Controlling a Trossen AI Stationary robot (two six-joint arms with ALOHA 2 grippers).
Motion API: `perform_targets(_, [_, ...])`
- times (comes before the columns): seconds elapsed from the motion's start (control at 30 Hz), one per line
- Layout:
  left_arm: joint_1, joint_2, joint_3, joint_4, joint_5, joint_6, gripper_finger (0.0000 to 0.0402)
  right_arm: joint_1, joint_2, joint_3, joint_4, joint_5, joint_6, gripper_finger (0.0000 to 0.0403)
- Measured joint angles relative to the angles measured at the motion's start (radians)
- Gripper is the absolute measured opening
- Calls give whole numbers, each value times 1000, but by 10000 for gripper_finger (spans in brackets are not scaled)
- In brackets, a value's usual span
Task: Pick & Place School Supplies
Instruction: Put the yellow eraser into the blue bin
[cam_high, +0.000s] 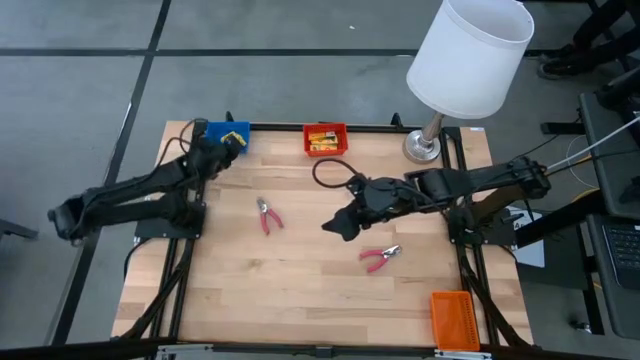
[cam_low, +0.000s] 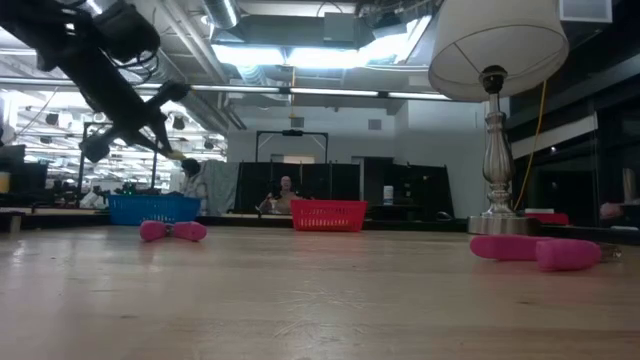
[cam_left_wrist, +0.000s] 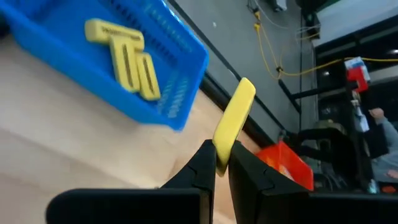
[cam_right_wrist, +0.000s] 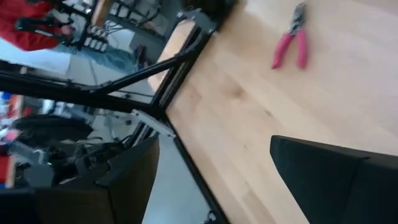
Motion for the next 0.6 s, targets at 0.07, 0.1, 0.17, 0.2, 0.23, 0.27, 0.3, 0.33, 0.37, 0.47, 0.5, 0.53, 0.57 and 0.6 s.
perform_targets(0.07, [74,12,0,28,46,43,18,10,-20,0,-20,27,-1,311])
perform_targets(0.1, [108,17,0,34,66,64,18,16,-26,0,-31,39,0,311])
perform_targets(0.17, [169,37,0,49,103,94,18,25,-38,0,-49,56,4,311])
perform_targets(0.2, [195,46,0,45,124,109,18,30,-40,0,-59,64,5,311])
perform_targets(0.23, [218,58,0,44,139,122,18,34,-41,0,-59,69,7,311])
perform_targets(0.27, [238,71,0,47,156,134,18,37,-41,0,-58,70,8,311])
perform_targets(0.3, [255,82,0,46,167,144,19,41,-42,0,-63,70,8,311])
perform_targets(0.33, [269,96,0,51,173,155,21,44,-42,0,-66,70,8,311])
perform_targets(0.37, [281,109,0,65,178,166,23,46,-43,0,-64,71,9,311])
perform_targets(0.47, [311,147,0,128,200,198,24,53,-45,0,-65,92,12,311])
perform_targets(0.5, [320,161,0,147,206,204,23,53,-45,0,-66,93,12,311])
perform_targets(0.53, [327,176,0,168,215,211,23,54,-49,0,-67,94,12,311])
perform_targets(0.57, [334,191,0,187,225,215,23,54,-51,0,-67,95,12,311])
perform_targets(0.6, [339,202,0,198,233,218,24,54,-54,0,-65,96,13,311])
